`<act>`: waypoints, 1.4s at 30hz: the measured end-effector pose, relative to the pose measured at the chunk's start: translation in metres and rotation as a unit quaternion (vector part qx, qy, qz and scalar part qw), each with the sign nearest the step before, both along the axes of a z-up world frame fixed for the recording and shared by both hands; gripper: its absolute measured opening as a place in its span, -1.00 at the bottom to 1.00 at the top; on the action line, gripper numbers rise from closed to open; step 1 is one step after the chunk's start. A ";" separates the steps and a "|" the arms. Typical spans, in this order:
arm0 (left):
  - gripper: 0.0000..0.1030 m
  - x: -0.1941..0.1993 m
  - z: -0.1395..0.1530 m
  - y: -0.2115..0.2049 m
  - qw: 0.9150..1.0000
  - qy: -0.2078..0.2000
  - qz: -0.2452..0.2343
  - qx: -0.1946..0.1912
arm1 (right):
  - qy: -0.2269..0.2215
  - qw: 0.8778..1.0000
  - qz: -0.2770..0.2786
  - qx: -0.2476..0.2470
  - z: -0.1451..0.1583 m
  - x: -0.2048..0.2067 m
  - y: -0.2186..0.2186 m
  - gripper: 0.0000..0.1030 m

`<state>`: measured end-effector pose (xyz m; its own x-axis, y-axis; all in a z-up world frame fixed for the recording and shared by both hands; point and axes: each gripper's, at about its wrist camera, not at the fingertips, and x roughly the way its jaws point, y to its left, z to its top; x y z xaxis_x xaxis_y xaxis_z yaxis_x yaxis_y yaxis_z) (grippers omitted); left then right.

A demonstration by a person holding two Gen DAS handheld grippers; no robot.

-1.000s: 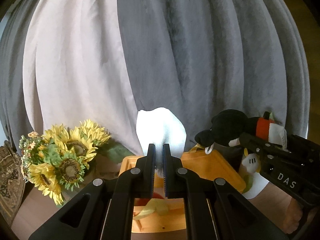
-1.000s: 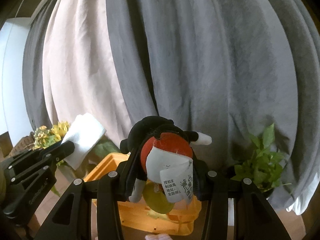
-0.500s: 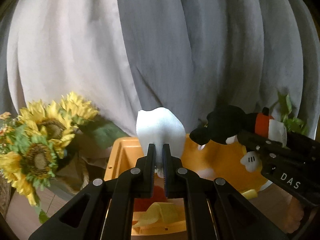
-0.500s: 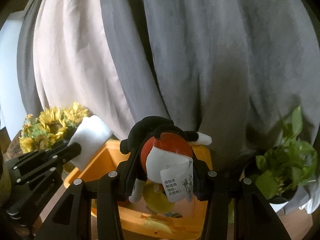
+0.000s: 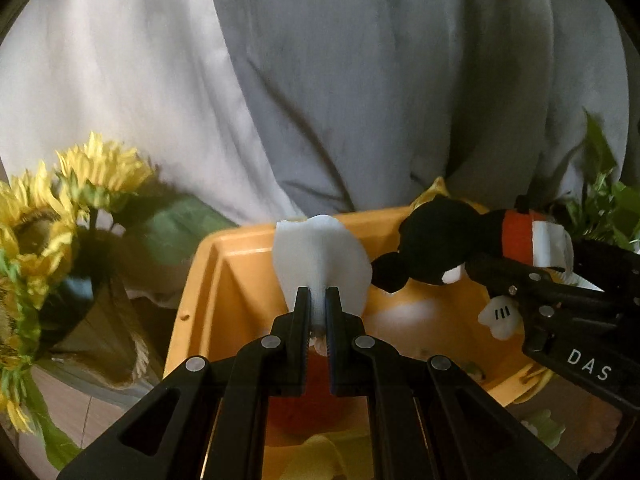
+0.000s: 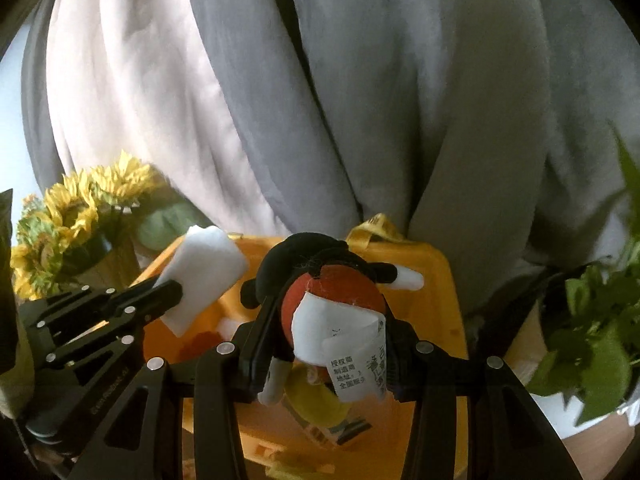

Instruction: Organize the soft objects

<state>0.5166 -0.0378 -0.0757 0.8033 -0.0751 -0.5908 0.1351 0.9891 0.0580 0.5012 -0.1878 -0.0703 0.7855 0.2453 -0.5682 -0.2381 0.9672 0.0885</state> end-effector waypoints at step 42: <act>0.23 -0.073 0.058 0.011 0.999 -0.027 0.044 0.001 | -0.027 0.998 -0.043 -0.038 0.047 -0.053 0.000 0.40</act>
<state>0.4439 -0.0264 -0.0174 0.8377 -0.0017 -0.5461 0.0441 0.9969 0.0645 0.4483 -0.1877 -0.0231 0.8317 0.1322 -0.5393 -0.1554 0.9878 0.0025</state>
